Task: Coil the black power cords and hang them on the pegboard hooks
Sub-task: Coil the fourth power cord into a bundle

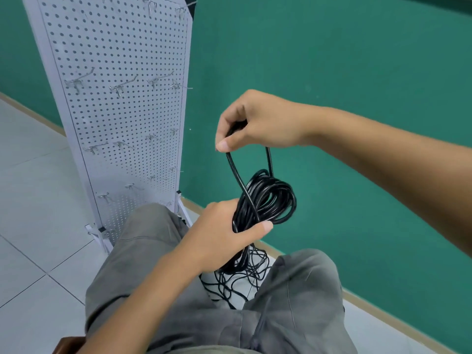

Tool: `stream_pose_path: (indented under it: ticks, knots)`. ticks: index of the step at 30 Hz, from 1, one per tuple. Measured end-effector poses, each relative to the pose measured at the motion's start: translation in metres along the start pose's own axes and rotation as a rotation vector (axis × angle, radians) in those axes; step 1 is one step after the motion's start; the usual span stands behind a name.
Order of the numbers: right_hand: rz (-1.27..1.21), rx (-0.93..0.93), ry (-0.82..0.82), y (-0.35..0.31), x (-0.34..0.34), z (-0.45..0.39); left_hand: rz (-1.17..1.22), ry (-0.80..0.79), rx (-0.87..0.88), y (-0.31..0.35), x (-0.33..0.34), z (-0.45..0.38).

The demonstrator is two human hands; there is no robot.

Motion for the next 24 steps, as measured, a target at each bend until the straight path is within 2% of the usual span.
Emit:
stream_pose_path:
  ticks: [5,8,12,14,17,21,24]
  knots:
    - [-0.123,0.096,-0.172,0.028,0.020,-0.013,0.091,0.002,0.059,0.016,-0.008,0.005]
    - [-0.342,0.163,-0.229,0.039,0.027,-0.012,0.232,0.047,0.094,0.023,-0.014,0.006]
    - [-0.524,0.152,-0.216,0.049,0.046,-0.003,0.683,0.104,0.016,0.026,-0.023,0.005]
    - [-0.727,0.171,-0.213,0.053,0.061,0.002,0.803,0.141,-0.018,0.026,-0.029,0.003]
    - [-1.031,0.220,-0.119,0.061,0.074,0.010,0.937,0.223,-0.086,0.021,-0.035,-0.001]
    - [-1.106,0.190,-0.124,0.060,0.089,0.026,0.980,0.354,-0.235,0.005,-0.038,-0.006]
    - [-1.035,0.201,-0.031,0.062,0.094,0.036,0.840,0.421,-0.325,-0.009,-0.038,-0.007]
Point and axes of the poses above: each hand's wrist, its own z-axis away from the middle knuckle, its own x-axis out of the palm, y = z × x, the point moved 4 cm from there along -z, towards the middle knuckle, and after that the axes turned 4 degrees about y, right-handed, at the moved point
